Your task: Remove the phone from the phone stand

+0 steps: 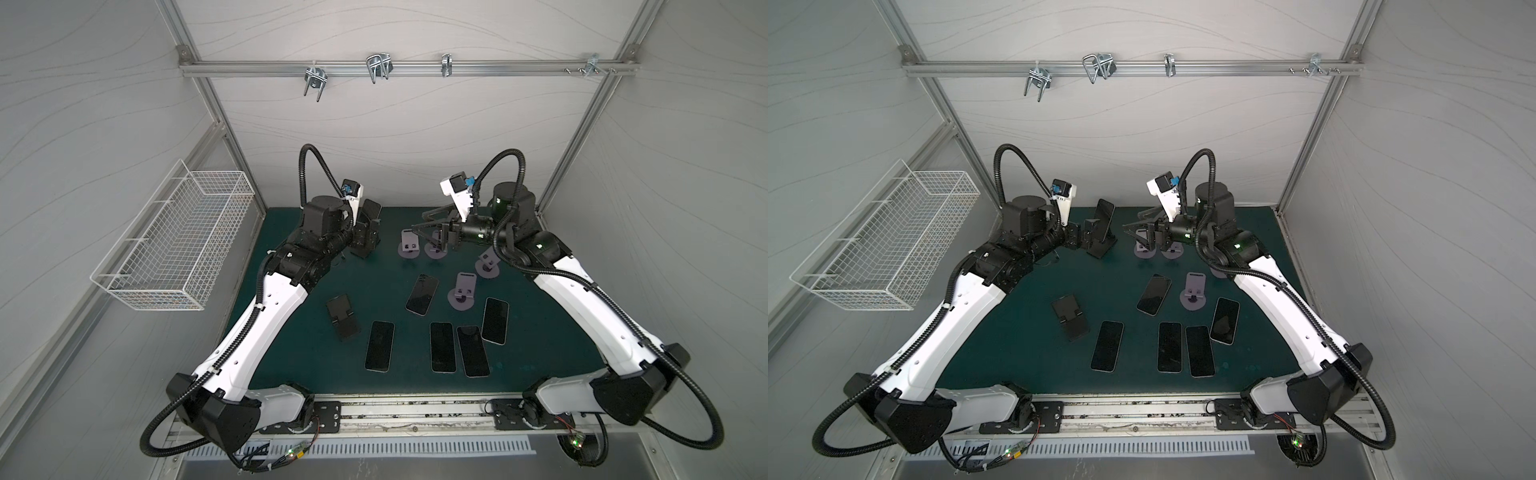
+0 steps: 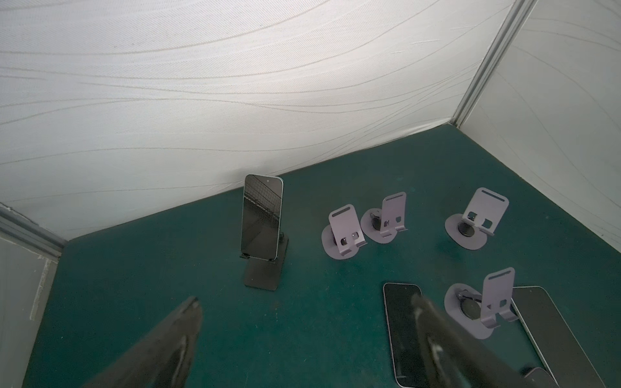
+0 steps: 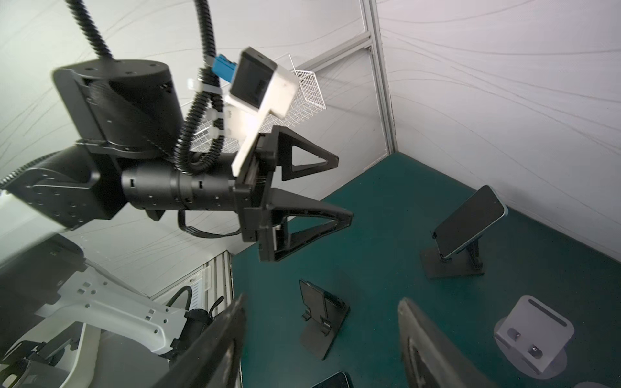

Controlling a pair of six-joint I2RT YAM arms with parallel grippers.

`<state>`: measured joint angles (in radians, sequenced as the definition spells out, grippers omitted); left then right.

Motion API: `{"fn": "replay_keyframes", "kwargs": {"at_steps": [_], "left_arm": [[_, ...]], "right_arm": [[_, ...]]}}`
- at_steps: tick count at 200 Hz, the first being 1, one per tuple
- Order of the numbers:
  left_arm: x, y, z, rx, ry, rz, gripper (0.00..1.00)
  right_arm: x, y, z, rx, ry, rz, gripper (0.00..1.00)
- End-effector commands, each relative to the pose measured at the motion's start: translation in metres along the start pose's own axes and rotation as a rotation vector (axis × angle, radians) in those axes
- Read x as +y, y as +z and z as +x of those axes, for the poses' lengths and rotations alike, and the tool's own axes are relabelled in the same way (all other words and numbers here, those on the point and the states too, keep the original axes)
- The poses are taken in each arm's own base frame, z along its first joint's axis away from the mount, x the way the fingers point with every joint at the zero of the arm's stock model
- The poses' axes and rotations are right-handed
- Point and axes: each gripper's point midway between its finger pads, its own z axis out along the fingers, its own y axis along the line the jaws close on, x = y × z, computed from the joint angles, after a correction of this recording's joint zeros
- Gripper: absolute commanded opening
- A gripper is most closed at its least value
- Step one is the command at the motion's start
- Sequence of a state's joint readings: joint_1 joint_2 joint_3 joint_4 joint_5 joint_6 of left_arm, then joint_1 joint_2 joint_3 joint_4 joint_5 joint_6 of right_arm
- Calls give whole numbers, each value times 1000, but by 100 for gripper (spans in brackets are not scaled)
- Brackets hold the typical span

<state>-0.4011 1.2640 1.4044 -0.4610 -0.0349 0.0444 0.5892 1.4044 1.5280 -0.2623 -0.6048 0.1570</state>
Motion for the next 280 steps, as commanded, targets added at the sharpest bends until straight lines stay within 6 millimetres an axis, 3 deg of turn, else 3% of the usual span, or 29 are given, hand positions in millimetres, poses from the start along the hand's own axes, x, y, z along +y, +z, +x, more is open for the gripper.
{"fn": "replay_keyframes", "kwargs": {"at_steps": [1,31,74,123,169,222,244,280], "left_arm": [[-4,-4,-9,-44,-26,53,99],[2,10,-5,-35,-69,60,99],[18,37,-4,-17,-133,62,99],[45,69,-8,-10,-133,24,99],[62,105,-10,-13,-159,12,99],[66,151,4,16,-207,53,99],[65,163,9,30,-206,70,99],[67,180,22,64,-174,70,99]], "right_arm": [[-6,12,-10,-5,-56,-1,72],[-24,27,-7,2,-59,34,72],[-52,51,13,47,15,77,70],[-81,75,25,87,59,154,68],[-122,91,38,81,255,301,65],[-161,101,62,103,417,414,63],[-170,102,62,103,466,436,63],[-166,105,58,87,500,375,63]]}}
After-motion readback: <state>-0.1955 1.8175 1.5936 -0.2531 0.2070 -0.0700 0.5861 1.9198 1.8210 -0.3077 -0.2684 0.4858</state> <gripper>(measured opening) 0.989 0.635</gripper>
